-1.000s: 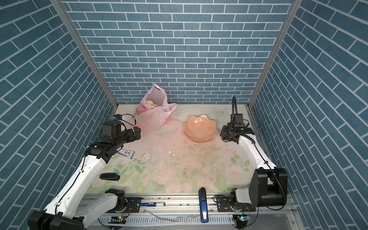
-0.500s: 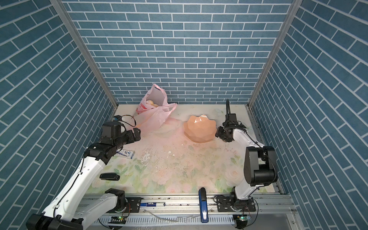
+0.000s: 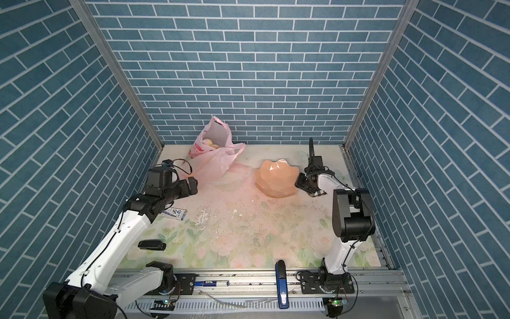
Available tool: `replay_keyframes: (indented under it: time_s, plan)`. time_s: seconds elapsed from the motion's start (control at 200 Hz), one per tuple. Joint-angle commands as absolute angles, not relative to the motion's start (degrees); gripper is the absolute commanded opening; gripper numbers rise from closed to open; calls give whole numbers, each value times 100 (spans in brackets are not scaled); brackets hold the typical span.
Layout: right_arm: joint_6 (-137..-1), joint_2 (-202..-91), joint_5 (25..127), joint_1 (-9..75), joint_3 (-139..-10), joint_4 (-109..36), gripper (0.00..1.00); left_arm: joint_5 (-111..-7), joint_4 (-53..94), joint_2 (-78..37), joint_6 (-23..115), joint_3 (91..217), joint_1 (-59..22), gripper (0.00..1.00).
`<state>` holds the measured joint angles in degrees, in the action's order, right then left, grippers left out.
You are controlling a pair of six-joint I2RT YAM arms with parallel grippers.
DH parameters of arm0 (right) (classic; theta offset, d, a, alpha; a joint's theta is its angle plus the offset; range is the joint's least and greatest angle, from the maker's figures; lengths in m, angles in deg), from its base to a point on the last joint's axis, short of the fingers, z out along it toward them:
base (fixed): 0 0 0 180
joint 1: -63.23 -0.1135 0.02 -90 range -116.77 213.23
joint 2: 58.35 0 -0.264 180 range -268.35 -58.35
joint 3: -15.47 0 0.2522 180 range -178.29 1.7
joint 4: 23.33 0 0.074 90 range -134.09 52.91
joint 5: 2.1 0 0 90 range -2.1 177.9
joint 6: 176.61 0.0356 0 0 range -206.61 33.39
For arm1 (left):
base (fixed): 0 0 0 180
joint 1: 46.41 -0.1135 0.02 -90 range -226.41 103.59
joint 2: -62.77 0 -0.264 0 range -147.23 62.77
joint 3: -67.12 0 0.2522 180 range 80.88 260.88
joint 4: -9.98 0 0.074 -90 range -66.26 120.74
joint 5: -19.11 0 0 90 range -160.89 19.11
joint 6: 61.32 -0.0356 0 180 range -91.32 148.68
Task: Take fruits out of the plastic bag
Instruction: Move the plate to the center of the table.
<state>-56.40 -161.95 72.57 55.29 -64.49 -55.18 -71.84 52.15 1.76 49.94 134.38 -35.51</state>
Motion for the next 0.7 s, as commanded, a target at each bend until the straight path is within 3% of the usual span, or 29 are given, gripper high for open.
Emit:
replay_keyframes:
  time_s: [0.0, 0.145, 0.23, 0.445, 0.695]
  plan:
    - [-5497, -16356, 7063, 5454, -6791, -5368, 29, -7177, 5156, 122, 5018, 13516, -3525, 99]
    - [-5610, -16410, 7064, 5284, -6905, -5482, 6, -7172, 5130, 168, 5079, 13468, -3525, 99]
    - [-5638, -16390, 7076, 5199, -6893, -5544, 0, -7168, 5133, 224, 5117, 13433, -3525, 99]
    - [-5664, -15991, 7036, 4977, -6600, -5841, 0, -7131, 5210, 318, 5211, 13390, -3525, 99]
    - [-5462, -14616, 7075, 4612, -5418, -6271, 0, -7102, 5128, 650, 5390, 13223, -3525, 99]
